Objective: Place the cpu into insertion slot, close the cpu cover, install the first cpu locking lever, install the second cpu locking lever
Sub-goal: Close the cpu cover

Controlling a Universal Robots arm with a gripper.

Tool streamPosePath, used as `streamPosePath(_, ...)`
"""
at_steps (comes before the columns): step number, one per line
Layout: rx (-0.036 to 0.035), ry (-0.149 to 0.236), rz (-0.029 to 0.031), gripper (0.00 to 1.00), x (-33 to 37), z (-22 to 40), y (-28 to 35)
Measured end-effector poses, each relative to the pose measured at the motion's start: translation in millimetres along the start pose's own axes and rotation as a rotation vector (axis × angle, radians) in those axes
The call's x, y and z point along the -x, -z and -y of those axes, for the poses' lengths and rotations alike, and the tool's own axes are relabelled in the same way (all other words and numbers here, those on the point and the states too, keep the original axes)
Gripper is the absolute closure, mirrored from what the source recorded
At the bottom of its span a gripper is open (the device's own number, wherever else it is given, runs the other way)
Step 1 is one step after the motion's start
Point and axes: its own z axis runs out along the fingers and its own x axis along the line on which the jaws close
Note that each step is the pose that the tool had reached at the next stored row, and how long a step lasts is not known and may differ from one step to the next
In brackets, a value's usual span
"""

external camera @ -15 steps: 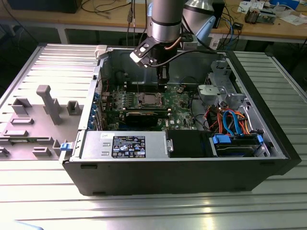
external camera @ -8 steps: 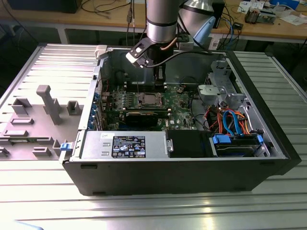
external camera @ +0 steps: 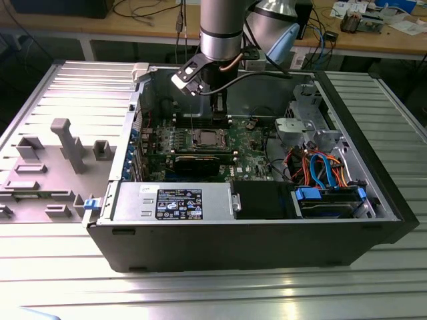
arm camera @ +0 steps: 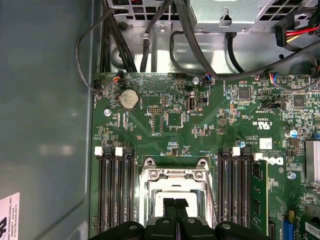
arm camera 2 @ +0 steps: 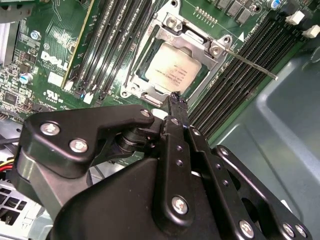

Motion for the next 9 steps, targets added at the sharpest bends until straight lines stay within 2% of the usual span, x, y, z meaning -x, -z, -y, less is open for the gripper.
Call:
streamPosePath(4, 0.0000, 0.000, 0.0001, 0.89, 0.0, 0.1, 0.0)
streamPosePath(9, 0.0000, 0.001, -0.0001, 0.89, -0.1, 4.3, 0.0)
